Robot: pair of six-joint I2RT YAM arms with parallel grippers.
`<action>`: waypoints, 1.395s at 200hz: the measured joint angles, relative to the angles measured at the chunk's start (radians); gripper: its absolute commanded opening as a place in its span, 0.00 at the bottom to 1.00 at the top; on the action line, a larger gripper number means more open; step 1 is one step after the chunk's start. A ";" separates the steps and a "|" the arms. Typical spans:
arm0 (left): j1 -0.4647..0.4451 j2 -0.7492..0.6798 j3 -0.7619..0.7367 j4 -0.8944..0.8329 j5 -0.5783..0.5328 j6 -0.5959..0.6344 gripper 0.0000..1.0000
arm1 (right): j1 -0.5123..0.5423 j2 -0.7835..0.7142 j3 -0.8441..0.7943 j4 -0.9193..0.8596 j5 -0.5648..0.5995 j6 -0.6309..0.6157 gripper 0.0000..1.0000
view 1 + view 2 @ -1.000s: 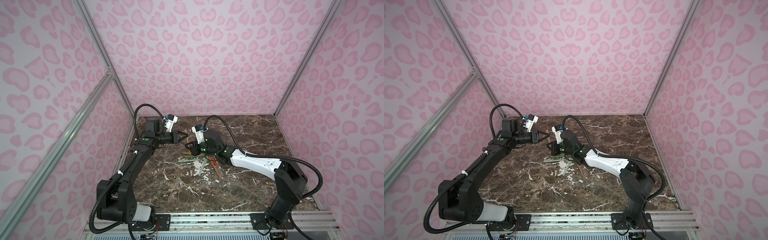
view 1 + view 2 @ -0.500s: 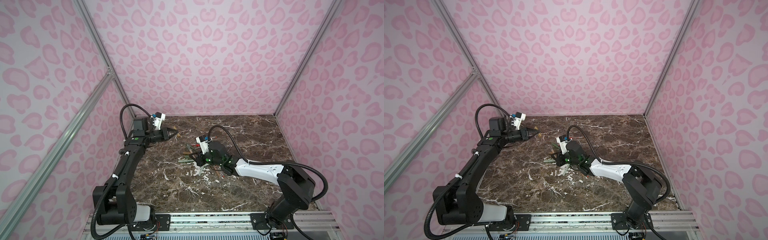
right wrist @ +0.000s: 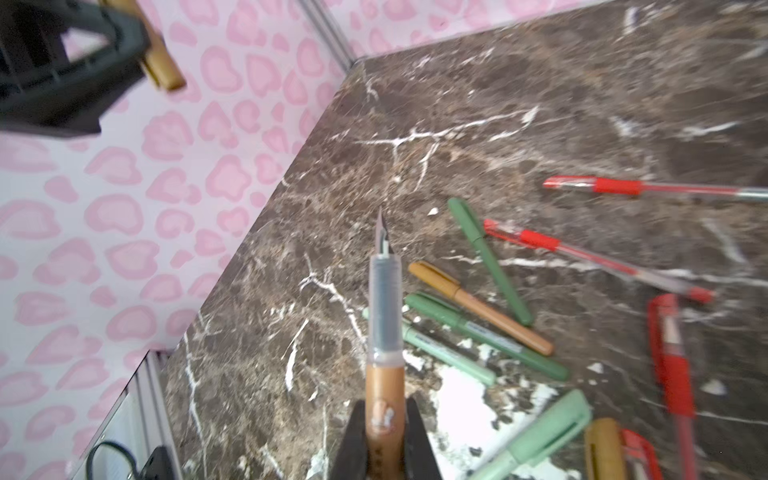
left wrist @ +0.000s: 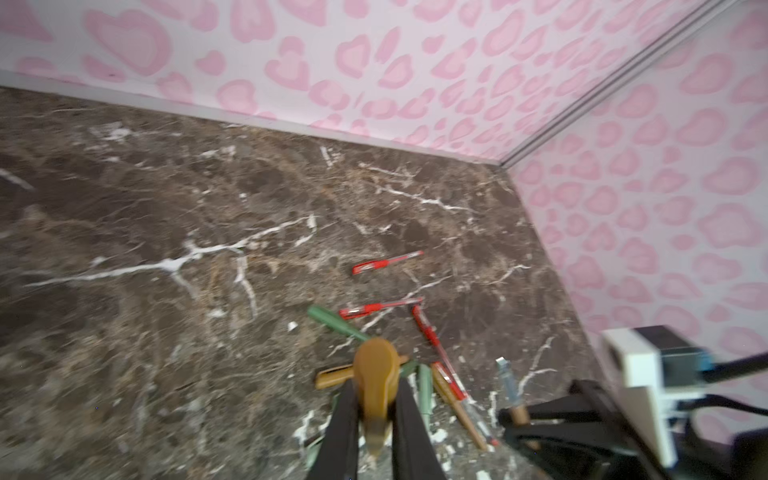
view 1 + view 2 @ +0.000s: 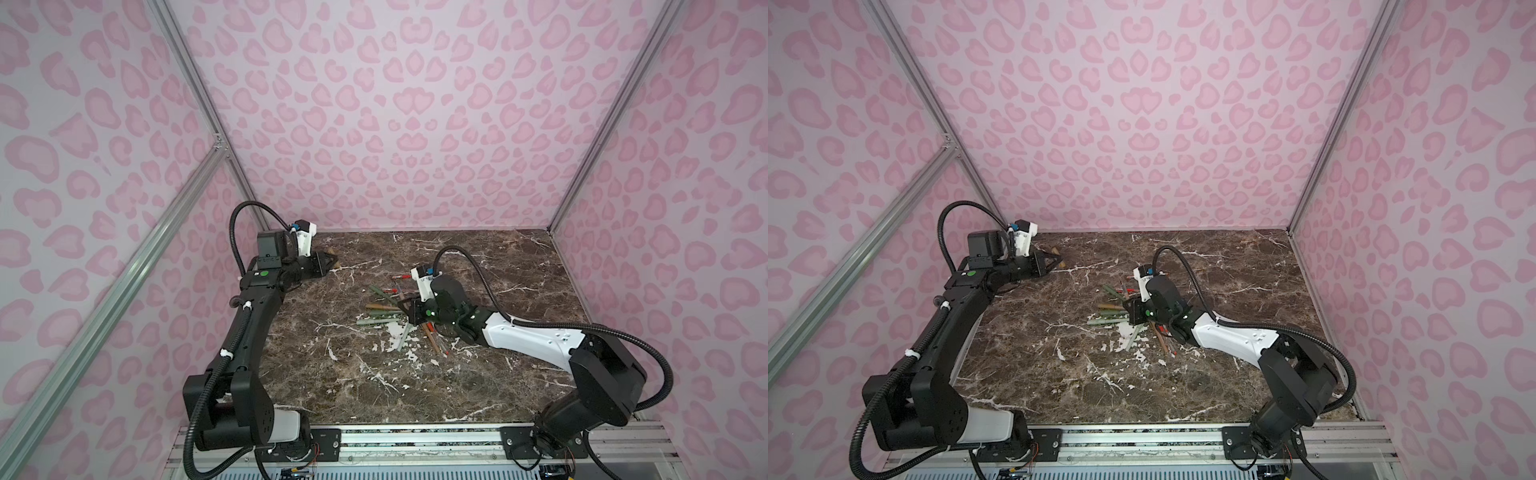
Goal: Open the pen caps
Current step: 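Pull the cap away with the left gripper while the right gripper holds the marker, then set the cap down and open the left gripper while the right arm draws back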
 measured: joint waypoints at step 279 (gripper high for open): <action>0.056 0.735 0.414 -0.346 -0.526 0.250 0.19 | -0.481 -0.032 0.029 -0.427 0.035 -0.201 0.00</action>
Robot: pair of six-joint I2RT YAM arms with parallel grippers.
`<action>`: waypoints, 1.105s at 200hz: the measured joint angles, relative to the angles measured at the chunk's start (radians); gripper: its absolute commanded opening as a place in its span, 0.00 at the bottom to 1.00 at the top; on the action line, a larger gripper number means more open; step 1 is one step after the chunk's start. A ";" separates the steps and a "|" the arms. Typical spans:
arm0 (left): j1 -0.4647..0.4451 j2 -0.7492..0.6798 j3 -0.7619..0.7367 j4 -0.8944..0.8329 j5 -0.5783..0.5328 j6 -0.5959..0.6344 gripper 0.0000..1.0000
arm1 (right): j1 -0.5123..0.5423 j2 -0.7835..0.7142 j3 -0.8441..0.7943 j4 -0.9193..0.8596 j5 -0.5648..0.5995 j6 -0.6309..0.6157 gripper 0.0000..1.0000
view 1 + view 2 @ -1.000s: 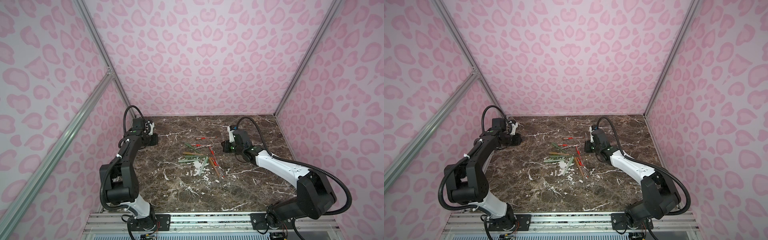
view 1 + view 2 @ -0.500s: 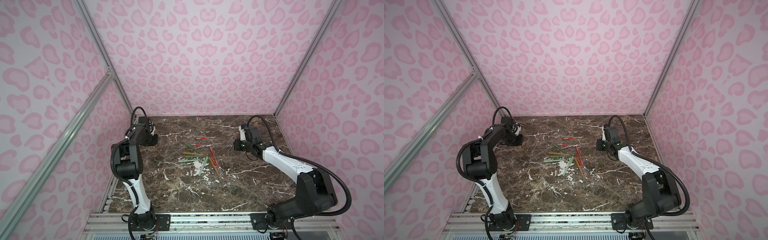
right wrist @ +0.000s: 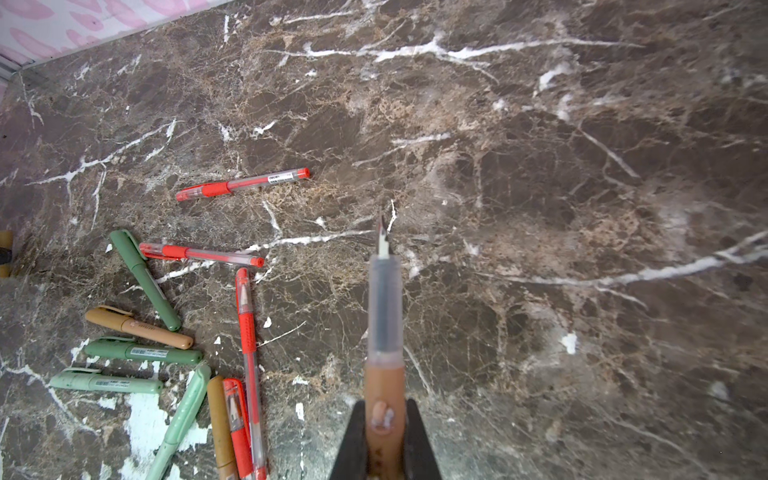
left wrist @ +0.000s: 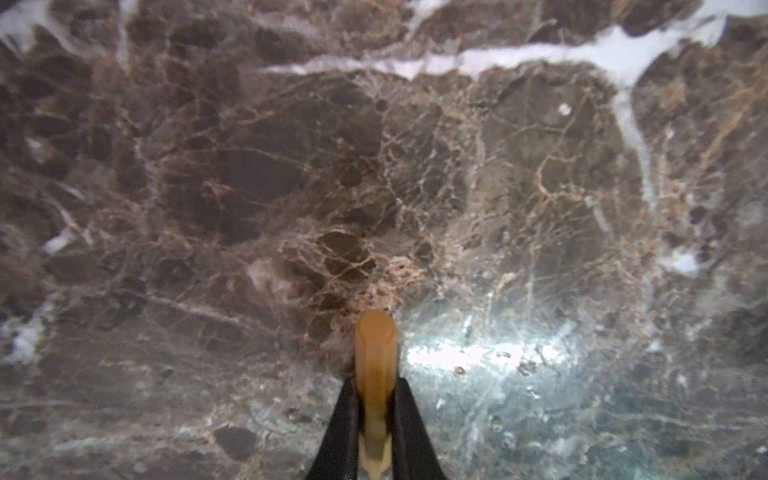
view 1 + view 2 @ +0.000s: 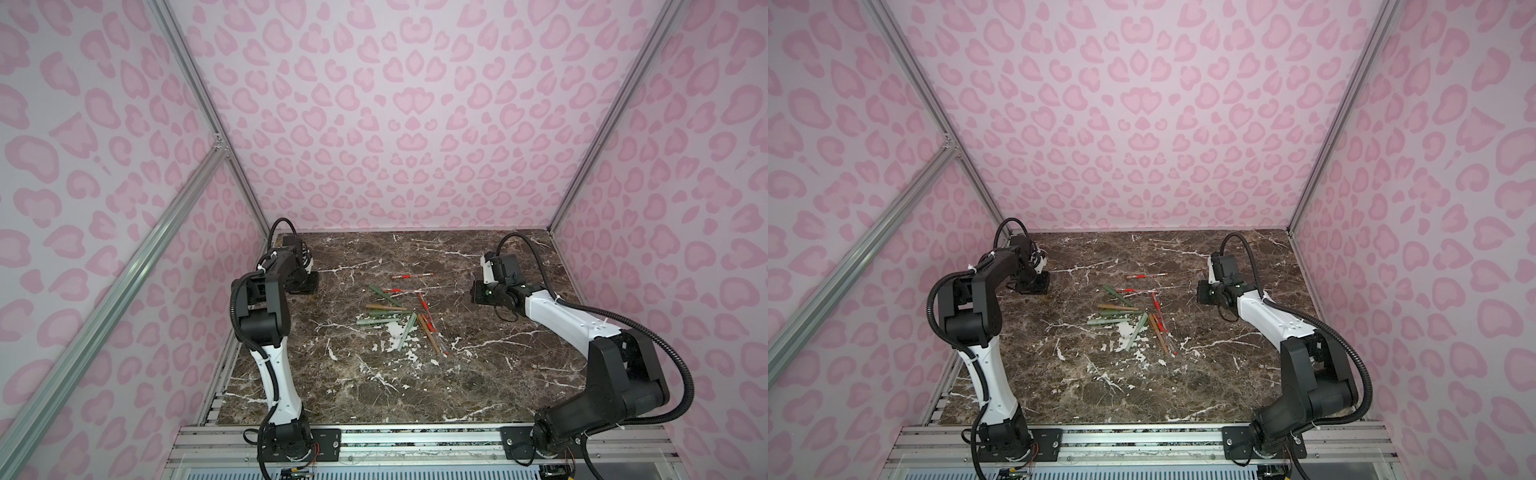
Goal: Open the pen caps
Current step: 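Set the cap down and open the left gripper while the right arm draws back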
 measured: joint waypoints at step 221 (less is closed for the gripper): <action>-0.051 -0.743 -0.563 0.213 0.146 -0.055 0.98 | -0.259 0.207 0.125 -0.114 0.001 -0.154 0.01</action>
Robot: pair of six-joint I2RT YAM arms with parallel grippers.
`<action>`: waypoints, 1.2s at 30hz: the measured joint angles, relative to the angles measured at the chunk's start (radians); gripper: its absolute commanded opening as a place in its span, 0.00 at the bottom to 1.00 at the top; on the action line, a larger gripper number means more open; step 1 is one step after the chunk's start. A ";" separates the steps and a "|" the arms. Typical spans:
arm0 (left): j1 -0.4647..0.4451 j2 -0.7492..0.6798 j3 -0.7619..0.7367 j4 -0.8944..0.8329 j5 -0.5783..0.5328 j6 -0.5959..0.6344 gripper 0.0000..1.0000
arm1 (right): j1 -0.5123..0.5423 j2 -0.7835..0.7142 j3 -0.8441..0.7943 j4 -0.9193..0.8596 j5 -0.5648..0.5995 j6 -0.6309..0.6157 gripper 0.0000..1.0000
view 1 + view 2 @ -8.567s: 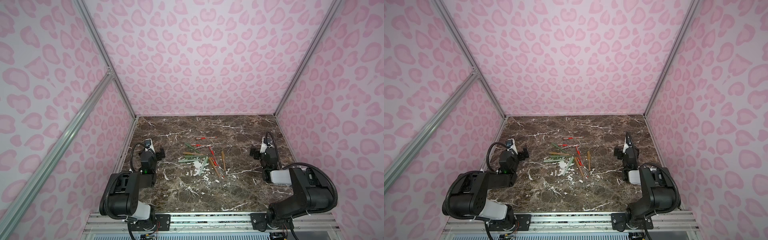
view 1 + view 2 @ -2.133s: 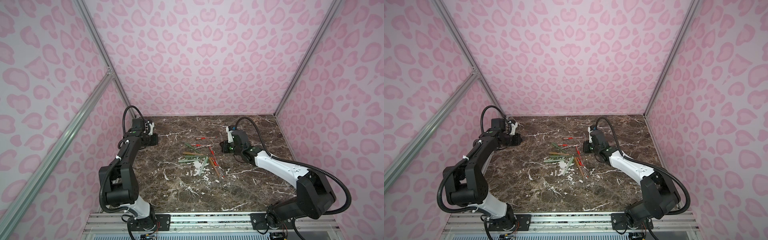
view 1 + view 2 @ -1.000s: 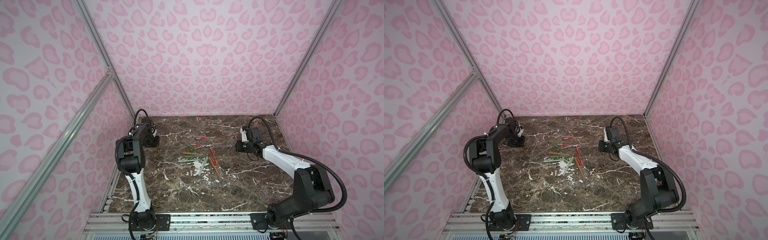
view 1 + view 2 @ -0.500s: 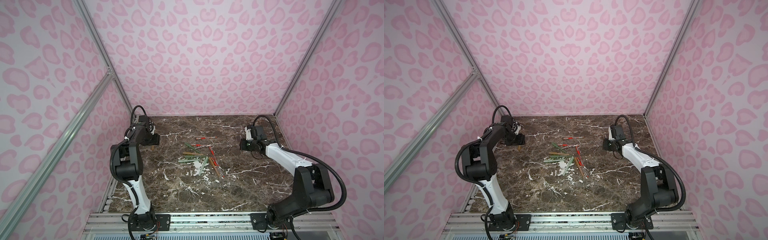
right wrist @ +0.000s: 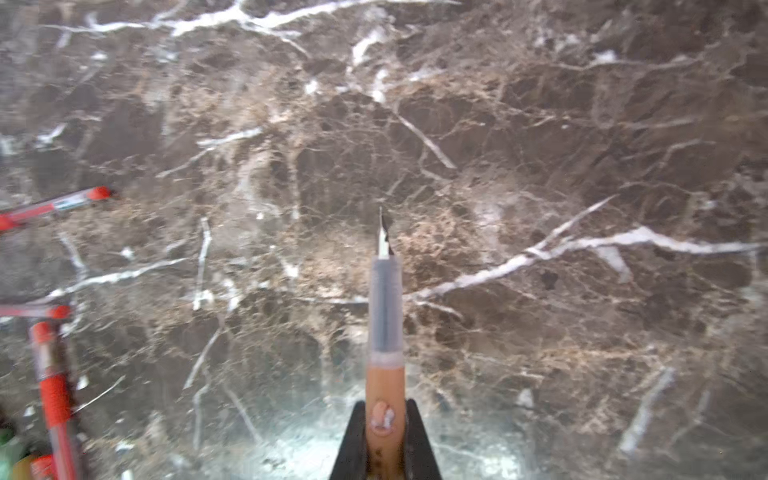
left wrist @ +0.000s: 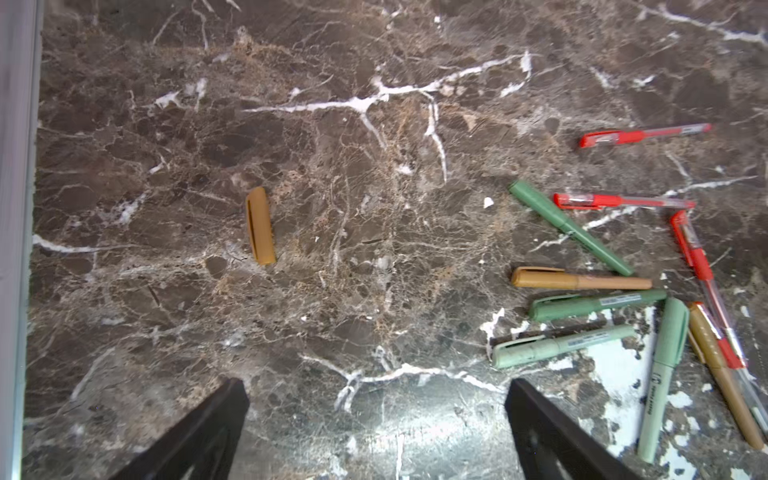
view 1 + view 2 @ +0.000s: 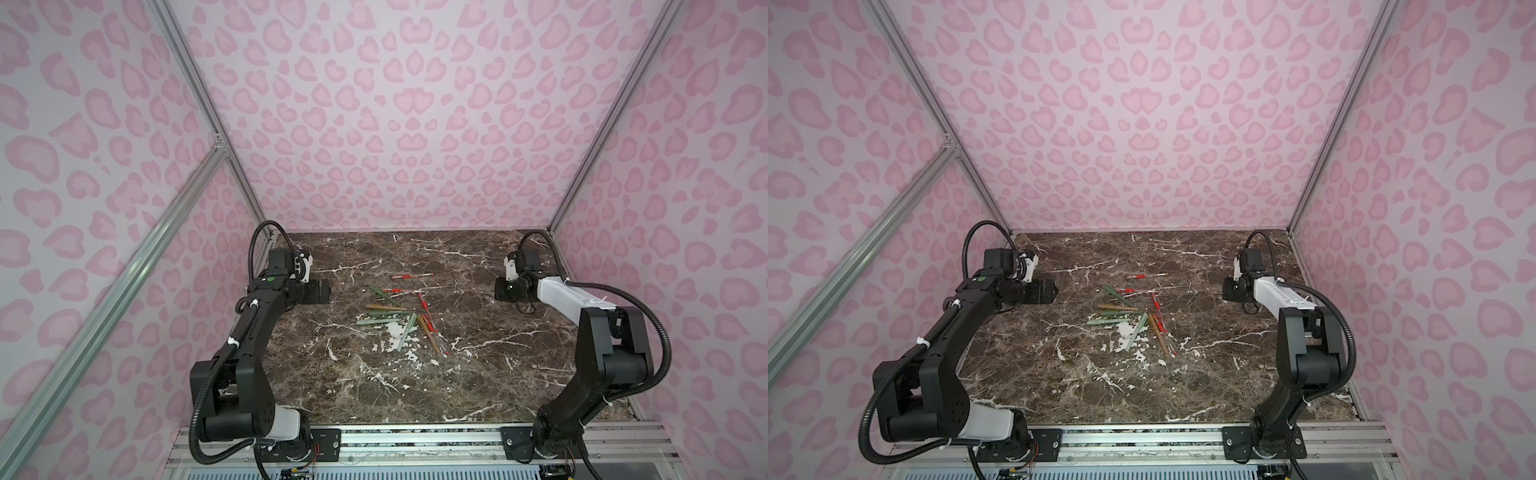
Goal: Open the pen caps
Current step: 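Set the cap down and open the left gripper while the right arm draws back, then lower the uncapped tan marker onto the table and open the right gripper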
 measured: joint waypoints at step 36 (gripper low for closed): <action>0.003 -0.076 -0.061 0.070 0.056 0.000 0.98 | -0.071 0.328 0.307 -0.053 0.123 -0.178 0.33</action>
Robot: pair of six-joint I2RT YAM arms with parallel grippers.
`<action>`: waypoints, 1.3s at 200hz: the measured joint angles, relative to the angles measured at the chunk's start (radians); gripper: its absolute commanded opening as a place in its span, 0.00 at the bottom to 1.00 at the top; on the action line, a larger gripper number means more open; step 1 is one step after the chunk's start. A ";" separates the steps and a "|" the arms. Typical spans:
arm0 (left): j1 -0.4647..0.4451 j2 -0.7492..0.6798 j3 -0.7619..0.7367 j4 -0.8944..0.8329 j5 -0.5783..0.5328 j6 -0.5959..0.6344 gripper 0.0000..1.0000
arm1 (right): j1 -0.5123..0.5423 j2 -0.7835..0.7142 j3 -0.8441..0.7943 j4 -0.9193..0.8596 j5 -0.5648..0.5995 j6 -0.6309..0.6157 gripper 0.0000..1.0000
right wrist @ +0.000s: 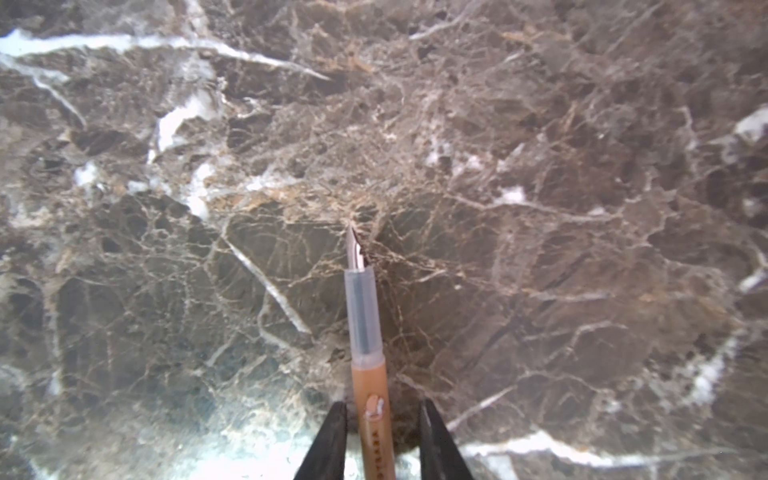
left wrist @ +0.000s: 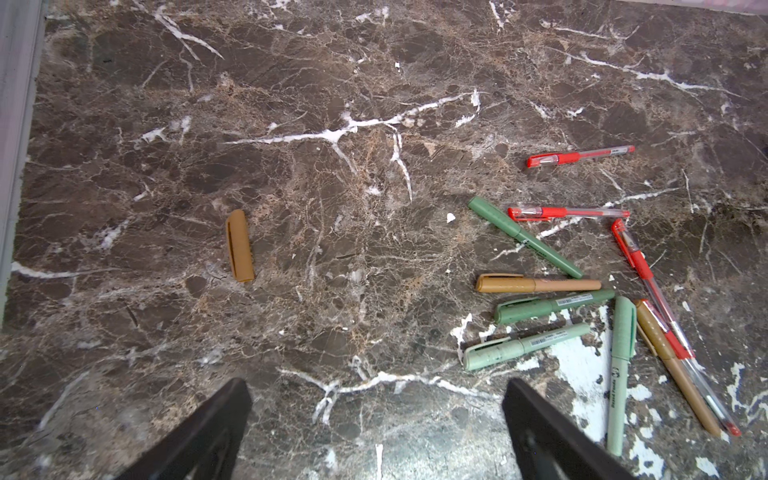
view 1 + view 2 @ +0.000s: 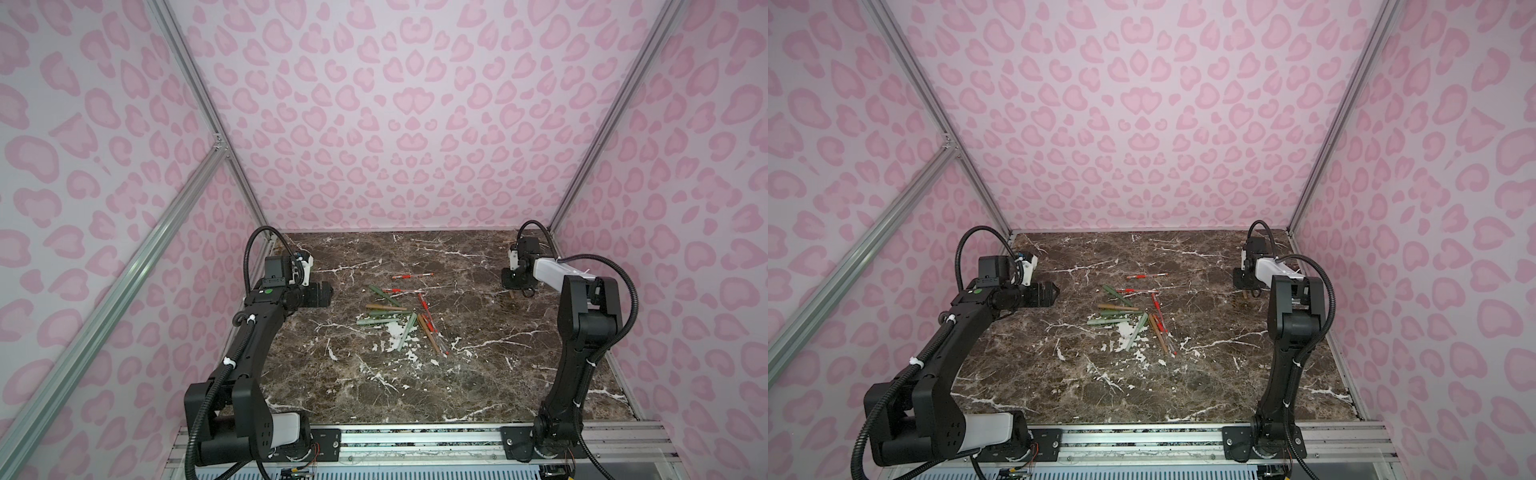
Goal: Open the pen caps
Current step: 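Lower the uncapped tan marker onto the table and open the right gripper, then grasp a second tan marker from the pile with the right gripper and lift it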
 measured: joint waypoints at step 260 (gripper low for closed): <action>0.006 0.006 -0.003 0.000 0.034 -0.019 0.98 | 0.770 -0.381 -0.241 -0.180 -0.025 0.402 0.38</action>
